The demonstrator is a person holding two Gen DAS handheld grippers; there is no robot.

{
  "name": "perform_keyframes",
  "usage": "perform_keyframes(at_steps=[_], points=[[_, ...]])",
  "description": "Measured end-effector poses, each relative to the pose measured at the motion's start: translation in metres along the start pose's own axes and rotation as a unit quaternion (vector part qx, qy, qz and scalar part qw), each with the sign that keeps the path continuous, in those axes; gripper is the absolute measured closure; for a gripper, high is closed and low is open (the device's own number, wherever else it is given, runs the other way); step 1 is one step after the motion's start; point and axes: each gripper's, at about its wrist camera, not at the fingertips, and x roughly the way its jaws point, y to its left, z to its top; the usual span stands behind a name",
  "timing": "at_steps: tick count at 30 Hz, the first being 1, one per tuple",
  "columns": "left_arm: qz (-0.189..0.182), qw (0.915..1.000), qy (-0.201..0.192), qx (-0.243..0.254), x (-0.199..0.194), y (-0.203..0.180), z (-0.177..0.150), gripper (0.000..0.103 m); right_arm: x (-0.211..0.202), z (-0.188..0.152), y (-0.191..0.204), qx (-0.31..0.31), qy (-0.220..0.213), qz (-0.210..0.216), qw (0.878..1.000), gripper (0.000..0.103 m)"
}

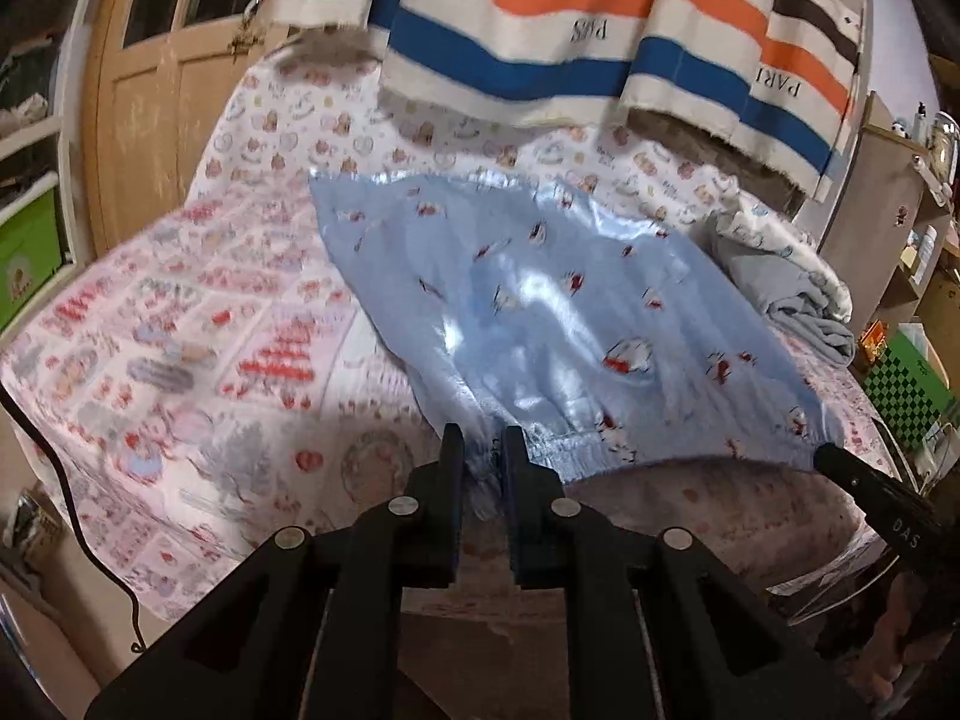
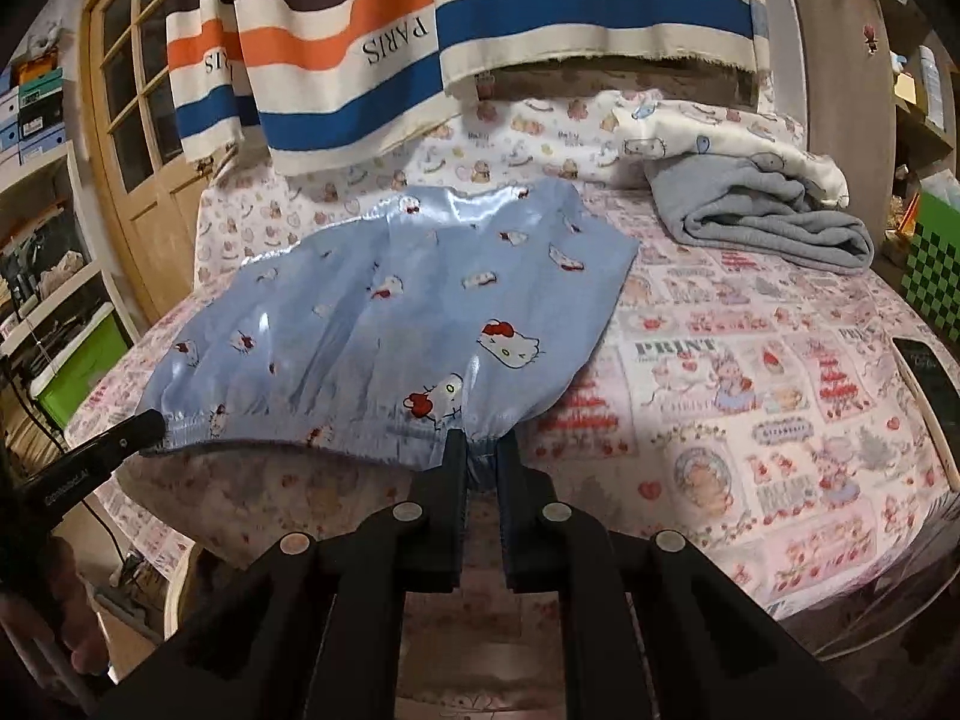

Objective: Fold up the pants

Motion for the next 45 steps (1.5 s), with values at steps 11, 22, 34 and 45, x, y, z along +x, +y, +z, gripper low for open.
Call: perform_keyframes(at_steps=[11, 22, 34, 45], points=[[0.07, 0.991, -0.107, 0.038, -0.028, -0.002, 0.011, 0.024, -0.022, 0.02, -0.016, 0.047, -0.087, -0.038, 0.994, 0.024], [0.047, 0.9871, -0.126, 0.087, -0.018, -0.004, 0.075, 0.014, -0.03, 0.094, -0.01, -0.038, -0.189, -0.066, 0.979, 0.019], [0.088, 0.9858, -0.142, 0.02, -0.019, 0.035, 0.101, 0.014, -0.003, 0.099, 0.006, -0.012, -0.157, 0.028, 0.987, 0.019], [0.11, 0.982, -0.152, 0.022, -0.036, 0.057, 0.068, 0.014, 0.027, 0.022, 0.132, -0.143, -0.106, 0.24, 0.954, 0.046]])
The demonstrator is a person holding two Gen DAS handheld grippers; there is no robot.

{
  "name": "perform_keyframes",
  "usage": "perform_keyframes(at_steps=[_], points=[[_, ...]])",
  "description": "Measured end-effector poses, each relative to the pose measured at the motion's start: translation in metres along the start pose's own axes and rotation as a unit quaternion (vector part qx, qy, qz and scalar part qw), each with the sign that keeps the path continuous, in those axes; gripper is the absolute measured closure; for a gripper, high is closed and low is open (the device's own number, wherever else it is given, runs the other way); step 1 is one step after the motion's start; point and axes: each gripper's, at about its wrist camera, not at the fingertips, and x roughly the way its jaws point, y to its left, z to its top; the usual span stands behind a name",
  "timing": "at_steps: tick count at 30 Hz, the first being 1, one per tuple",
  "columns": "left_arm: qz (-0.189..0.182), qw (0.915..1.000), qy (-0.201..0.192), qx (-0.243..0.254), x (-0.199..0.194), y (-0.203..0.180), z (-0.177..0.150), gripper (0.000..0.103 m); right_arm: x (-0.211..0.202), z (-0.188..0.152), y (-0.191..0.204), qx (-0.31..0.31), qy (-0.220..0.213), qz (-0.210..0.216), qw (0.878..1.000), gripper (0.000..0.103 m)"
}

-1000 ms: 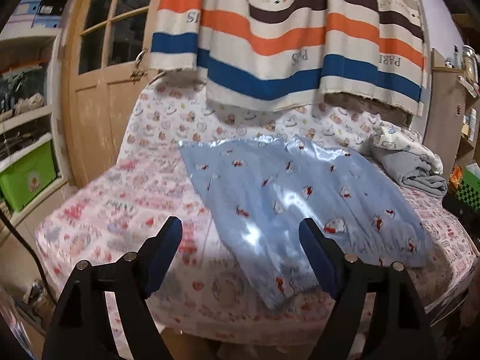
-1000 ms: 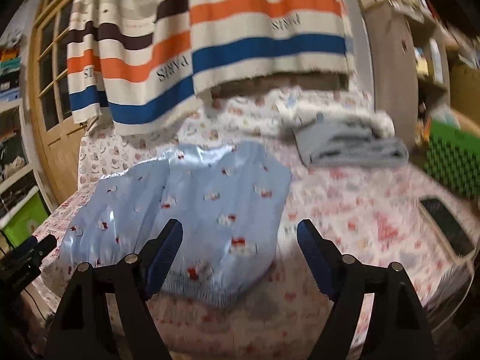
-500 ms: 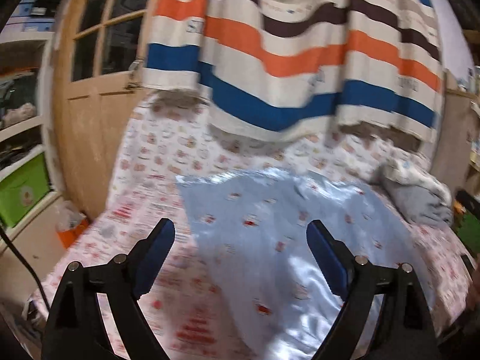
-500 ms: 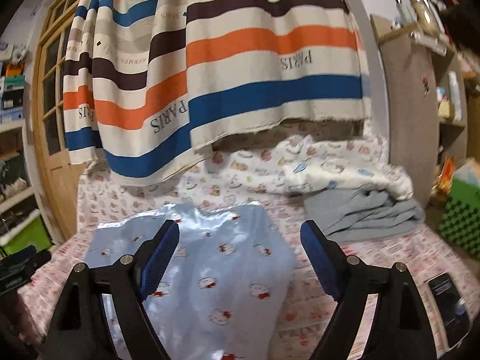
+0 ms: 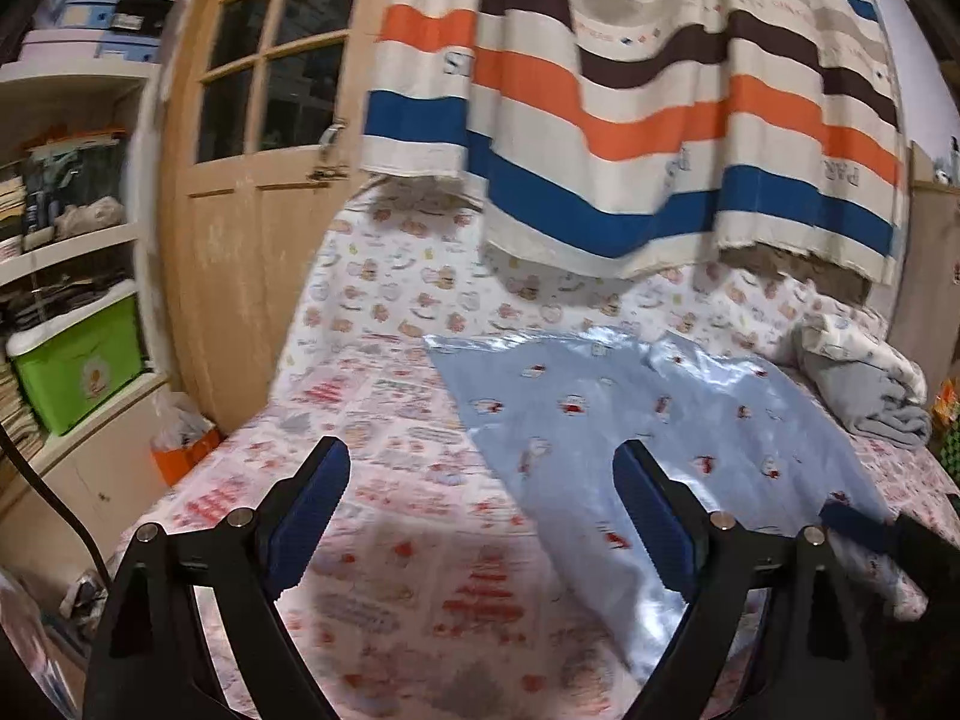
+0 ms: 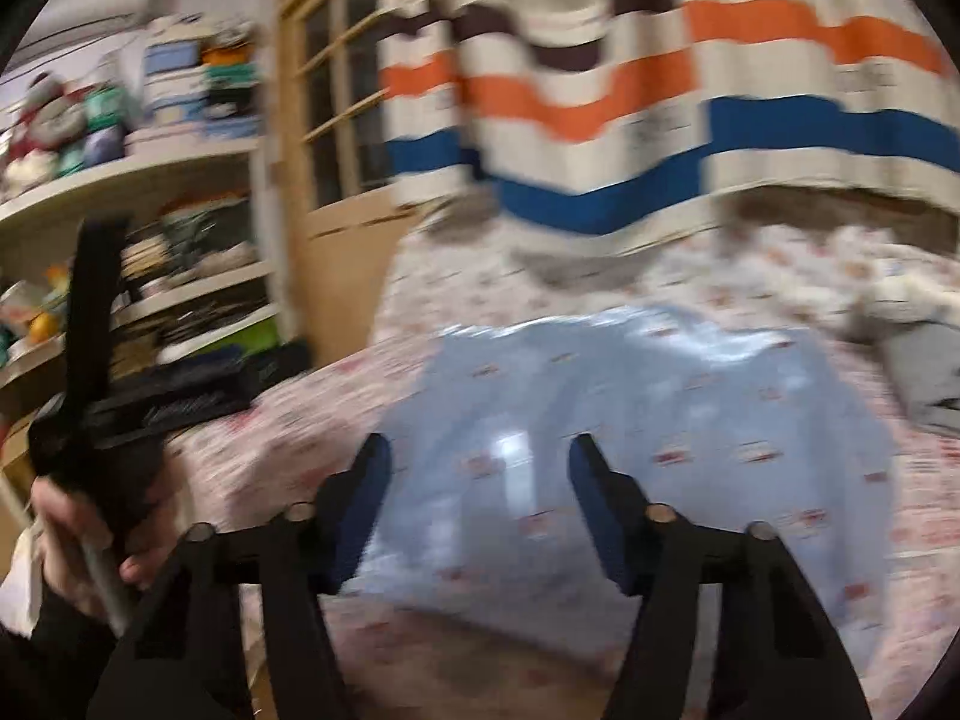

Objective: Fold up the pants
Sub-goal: 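Grasp the pants' cuff edge with the right tool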

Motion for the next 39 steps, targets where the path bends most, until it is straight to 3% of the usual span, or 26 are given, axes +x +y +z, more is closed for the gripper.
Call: perform_keyframes(at_steps=[4, 6, 12, 17, 22, 24, 26, 28, 30, 34, 39], points=[[0.017, 0.9998, 0.0, -0.007, -0.002, 0.016, -0.001, 0.014, 0.016, -0.02, 0.032, -0.039, 0.024, 0.022, 0.999, 0.058], [0.016, 0.9998, 0.0, -0.014, -0.002, 0.021, -0.002, 0.014, 0.025, -0.029, 0.044, -0.056, 0.042, 0.029, 0.997, 0.069], [0.016, 0.9998, 0.004, -0.015, 0.006, 0.025, -0.007, 0.014, 0.048, -0.047, 0.049, -0.074, 0.079, 0.025, 0.994, 0.07], [0.032, 0.9995, 0.004, -0.003, 0.01, 0.027, -0.006, 0.014, 0.051, -0.049, 0.055, -0.106, 0.081, 0.008, 0.991, 0.07], [0.029, 0.9994, 0.002, -0.018, 0.009, 0.033, 0.001, 0.014, 0.052, -0.048, 0.05, -0.085, 0.077, 0.014, 0.993, 0.071], [0.032, 0.9994, 0.001, -0.01, 0.009, 0.033, 0.004, 0.014, 0.051, -0.049, 0.049, -0.081, 0.068, 0.002, 0.994, 0.084], [0.046, 0.9989, -0.01, 0.006, 0.004, 0.034, 0.009, 0.014, 0.048, -0.047, 0.041, -0.055, 0.062, 0.015, 0.996, 0.092], [0.056, 0.9981, -0.027, 0.005, -0.001, 0.038, 0.015, 0.013, 0.048, -0.042, 0.031, -0.015, 0.067, 0.029, 0.997, 0.095], [0.044, 0.9985, -0.033, -0.001, -0.001, 0.043, 0.023, 0.01, 0.046, -0.036, 0.024, 0.021, 0.06, 0.015, 0.998, 0.095], [0.005, 0.9998, -0.014, -0.01, 0.024, 0.048, 0.044, 0.007, 0.034, -0.027, 0.029, 0.0, 0.014, -0.038, 0.999, 0.095], [-0.028, 0.9971, 0.07, -0.011, 0.094, 0.048, 0.069, 0.006, 0.014, -0.017, 0.021, -0.002, -0.019, -0.066, 0.998, 0.095]])
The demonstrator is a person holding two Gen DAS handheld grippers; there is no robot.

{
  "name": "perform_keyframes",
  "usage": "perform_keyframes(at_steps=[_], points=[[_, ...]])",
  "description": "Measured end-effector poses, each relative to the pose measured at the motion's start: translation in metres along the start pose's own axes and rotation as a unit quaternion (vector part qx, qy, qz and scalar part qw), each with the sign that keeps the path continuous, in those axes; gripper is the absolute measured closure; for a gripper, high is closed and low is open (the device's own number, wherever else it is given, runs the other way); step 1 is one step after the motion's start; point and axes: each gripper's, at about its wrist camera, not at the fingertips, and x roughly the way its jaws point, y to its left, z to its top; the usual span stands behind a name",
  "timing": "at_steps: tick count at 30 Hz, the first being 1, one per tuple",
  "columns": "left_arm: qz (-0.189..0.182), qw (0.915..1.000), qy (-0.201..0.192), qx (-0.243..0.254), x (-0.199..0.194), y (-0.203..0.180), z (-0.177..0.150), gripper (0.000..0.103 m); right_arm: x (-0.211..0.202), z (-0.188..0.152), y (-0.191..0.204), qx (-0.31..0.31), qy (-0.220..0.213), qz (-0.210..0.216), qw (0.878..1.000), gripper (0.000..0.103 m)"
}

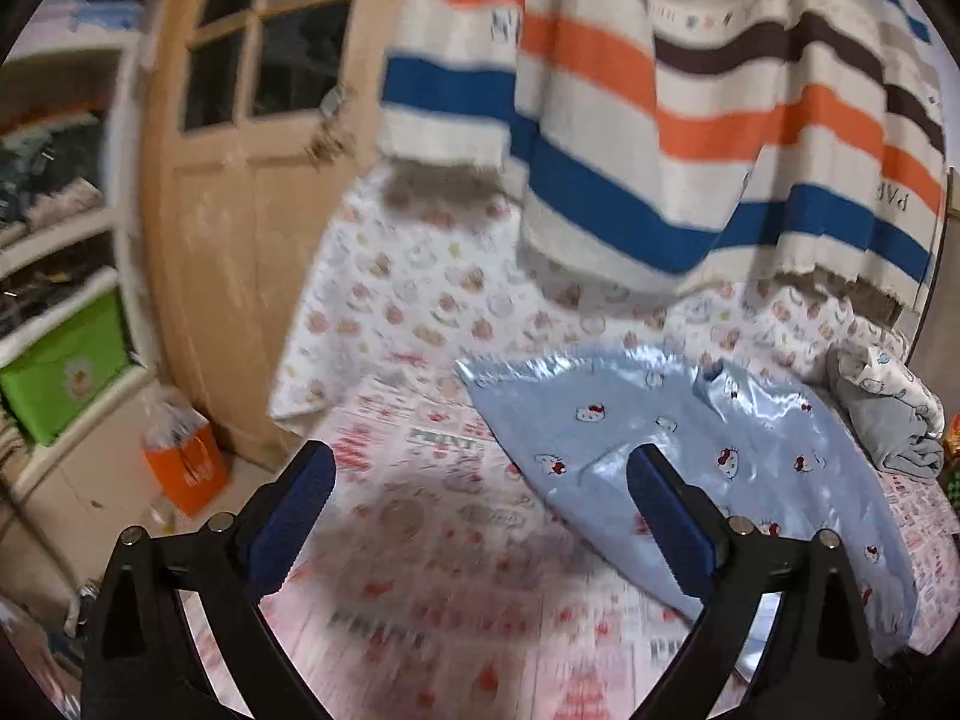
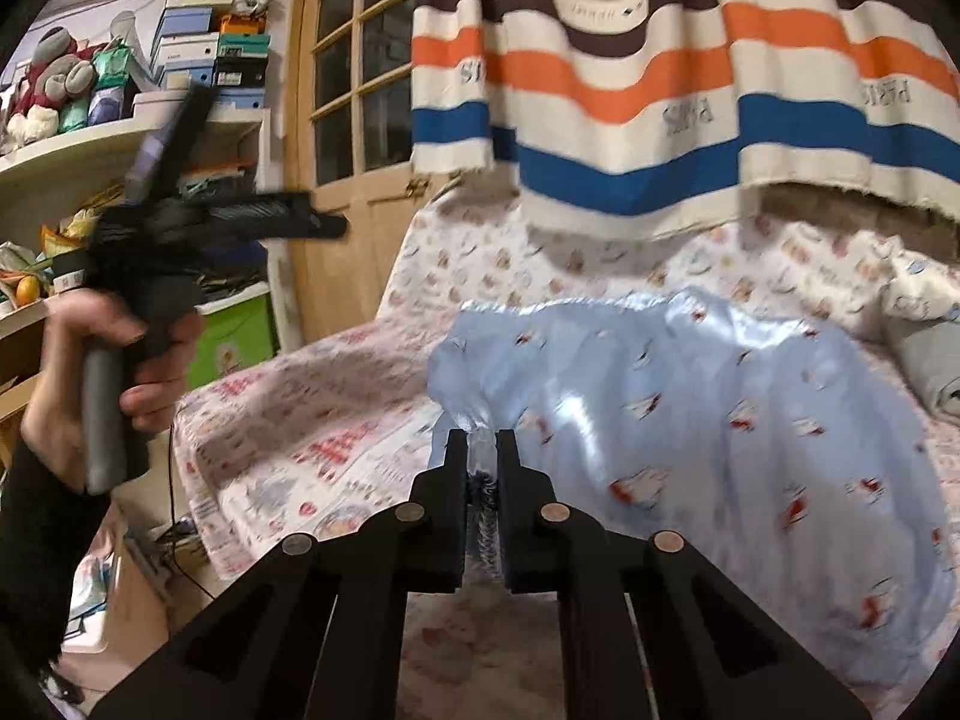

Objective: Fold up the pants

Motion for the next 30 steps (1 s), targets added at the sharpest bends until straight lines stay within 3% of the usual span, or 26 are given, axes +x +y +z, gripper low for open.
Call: perform_keyframes(at_steps=[6, 8, 10, 13, 15, 18, 23, 25, 29, 30], points=[[-0.04, 0.9926, 0.108, -0.039, 0.091, 0.015, 0.059, 0.027, -0.009, 0.004, -0.019, 0.016, -0.006, -0.017, 1.0, 0.095], [-0.028, 0.9888, 0.136, -0.055, 0.116, 0.019, 0.07, 0.034, -0.009, 0.003, -0.023, 0.02, -0.005, -0.018, 1.0, 0.095], [-0.036, 0.9786, 0.189, -0.073, 0.145, 0.022, 0.071, 0.043, -0.009, 0.002, -0.027, 0.027, -0.005, -0.016, 0.999, 0.095], [-0.07, 0.9547, 0.263, -0.12, 0.175, 0.023, 0.06, 0.05, -0.008, 0.002, -0.032, 0.038, -0.008, -0.018, 0.999, 0.095], [-0.081, 0.9501, 0.272, -0.129, 0.182, 0.018, 0.054, 0.05, -0.008, 0.001, -0.036, 0.043, -0.006, -0.016, 0.999, 0.095], [-0.071, 0.9509, 0.275, -0.124, 0.189, 0.012, 0.049, 0.05, -0.008, 0.0, -0.041, 0.048, -0.004, -0.017, 0.999, 0.095], [-0.058, 0.9432, 0.296, -0.14, 0.208, 0.011, 0.045, 0.05, -0.008, -0.003, -0.049, 0.059, -0.001, -0.019, 0.998, 0.095], [-0.057, 0.942, 0.297, -0.146, 0.216, 0.011, 0.046, 0.057, -0.009, -0.004, -0.052, 0.063, -0.002, -0.02, 0.998, 0.095], [-0.081, 0.9396, 0.288, -0.167, 0.23, 0.009, 0.047, 0.082, -0.011, -0.006, -0.053, 0.062, -0.002, -0.022, 0.998, 0.095], [-0.083, 0.9404, 0.286, -0.164, 0.232, 0.006, 0.048, 0.082, -0.011, -0.006, -0.052, 0.06, -0.001, -0.021, 0.998, 0.095]])
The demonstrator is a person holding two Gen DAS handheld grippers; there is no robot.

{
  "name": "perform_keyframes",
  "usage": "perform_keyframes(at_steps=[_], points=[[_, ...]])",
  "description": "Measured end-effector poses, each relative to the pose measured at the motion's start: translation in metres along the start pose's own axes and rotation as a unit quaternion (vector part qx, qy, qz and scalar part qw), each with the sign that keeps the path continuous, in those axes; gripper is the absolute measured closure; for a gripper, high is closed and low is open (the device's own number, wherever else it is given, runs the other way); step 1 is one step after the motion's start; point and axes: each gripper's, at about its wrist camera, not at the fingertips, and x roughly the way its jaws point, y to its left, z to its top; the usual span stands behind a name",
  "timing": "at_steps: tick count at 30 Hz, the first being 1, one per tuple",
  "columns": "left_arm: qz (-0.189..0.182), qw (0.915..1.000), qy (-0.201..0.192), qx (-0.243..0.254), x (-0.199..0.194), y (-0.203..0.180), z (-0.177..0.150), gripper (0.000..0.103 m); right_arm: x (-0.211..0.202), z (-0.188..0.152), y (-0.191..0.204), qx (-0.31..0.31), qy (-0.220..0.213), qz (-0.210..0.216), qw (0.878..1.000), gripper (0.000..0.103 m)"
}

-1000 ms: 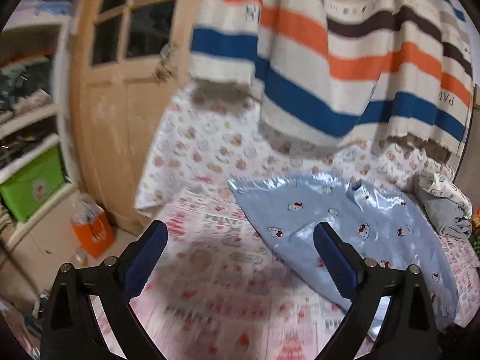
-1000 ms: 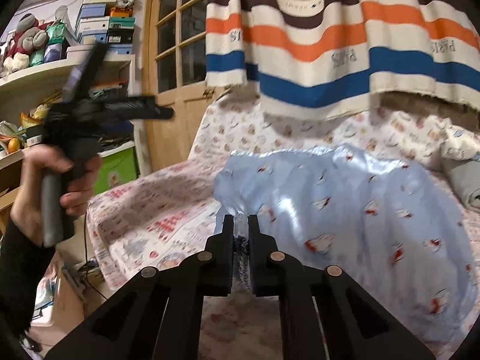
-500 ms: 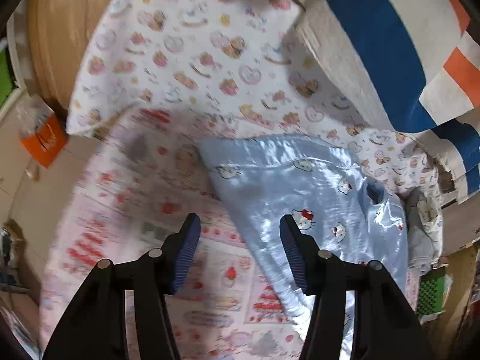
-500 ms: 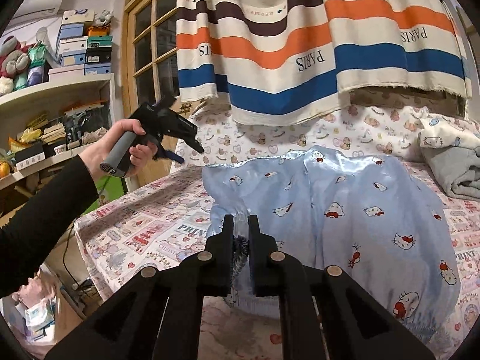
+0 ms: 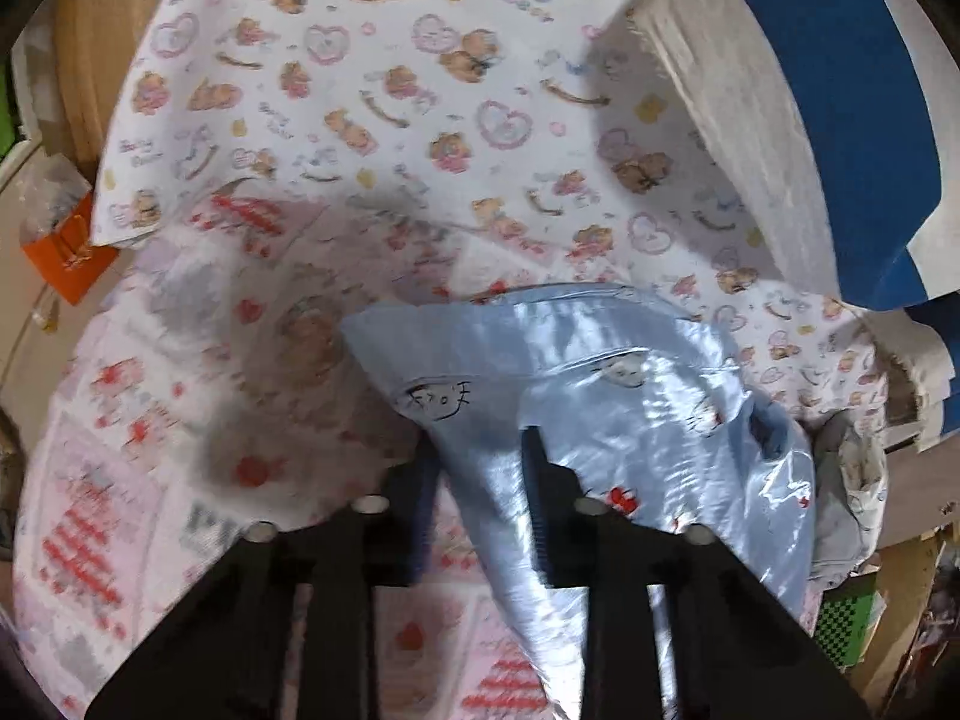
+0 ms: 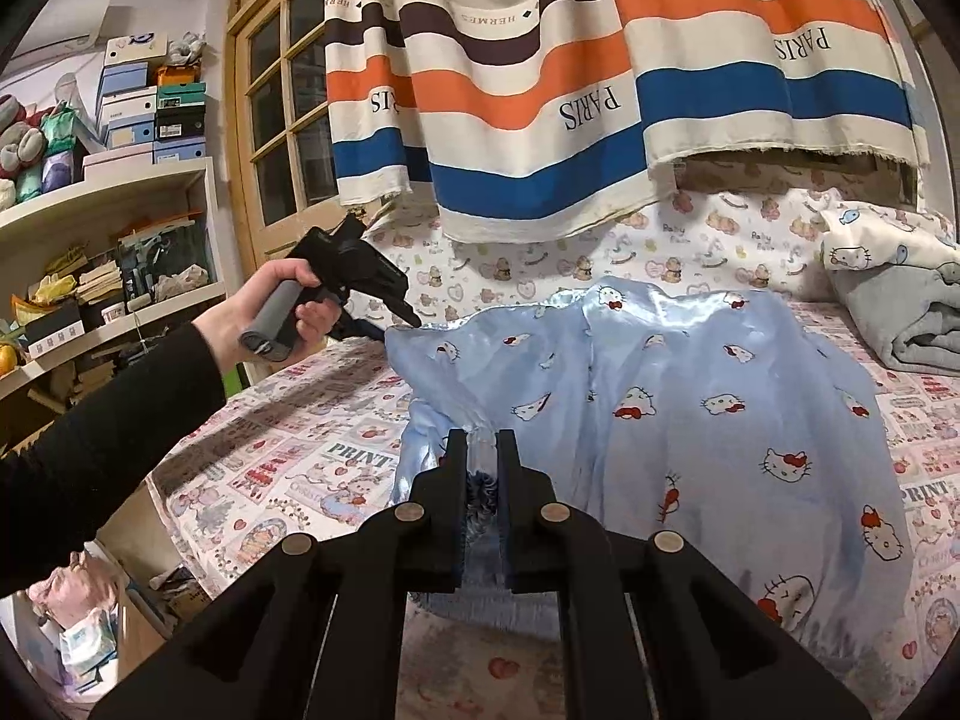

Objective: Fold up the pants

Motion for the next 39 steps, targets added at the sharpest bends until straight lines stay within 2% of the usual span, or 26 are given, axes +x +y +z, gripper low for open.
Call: perform_keyframes(at_steps=[4, 6, 8, 12, 17, 20, 28, 34, 39], points=[[0.032, 0.9991, -0.026, 0.009, 0.004, -0.005, 0.003, 0.085, -0.001, -0.003, 0.002, -0.007, 0.008, 0.007, 1.0, 0.095], [0.046, 0.9983, -0.036, 0.008, 0.004, -0.001, 0.006, 0.096, -0.001, -0.004, 0.005, -0.008, 0.015, 0.02, 1.0, 0.095], [0.045, 0.9982, -0.04, 0.005, 0.004, 0.005, 0.006, 0.103, 0.0, -0.006, 0.012, -0.011, 0.022, 0.038, 0.999, 0.095], [0.056, 0.9962, -0.065, 0.016, -0.007, 0.012, 0.001, 0.103, 0.003, -0.008, 0.03, -0.026, 0.026, 0.068, 0.997, 0.095], [0.071, 0.9937, -0.086, 0.006, -0.026, 0.029, 0.003, 0.103, 0.012, -0.009, 0.057, -0.036, 0.038, 0.113, 0.992, 0.095], [0.095, 0.9901, -0.104, 0.005, -0.04, 0.043, 0.006, 0.103, 0.025, -0.009, 0.072, -0.033, 0.057, 0.134, 0.989, 0.095], [0.125, 0.9851, -0.117, -0.013, -0.074, 0.087, 0.004, 0.103, 0.036, -0.012, 0.124, -0.059, 0.072, 0.195, 0.976, 0.095], [0.116, 0.9842, -0.134, -0.014, -0.098, 0.098, 0.002, 0.103, 0.032, -0.017, 0.147, -0.078, 0.064, 0.206, 0.973, 0.095], [0.098, 0.983, -0.155, 0.005, -0.116, 0.074, 0.006, 0.103, 0.023, -0.013, 0.139, -0.078, 0.04, 0.183, 0.979, 0.095]])
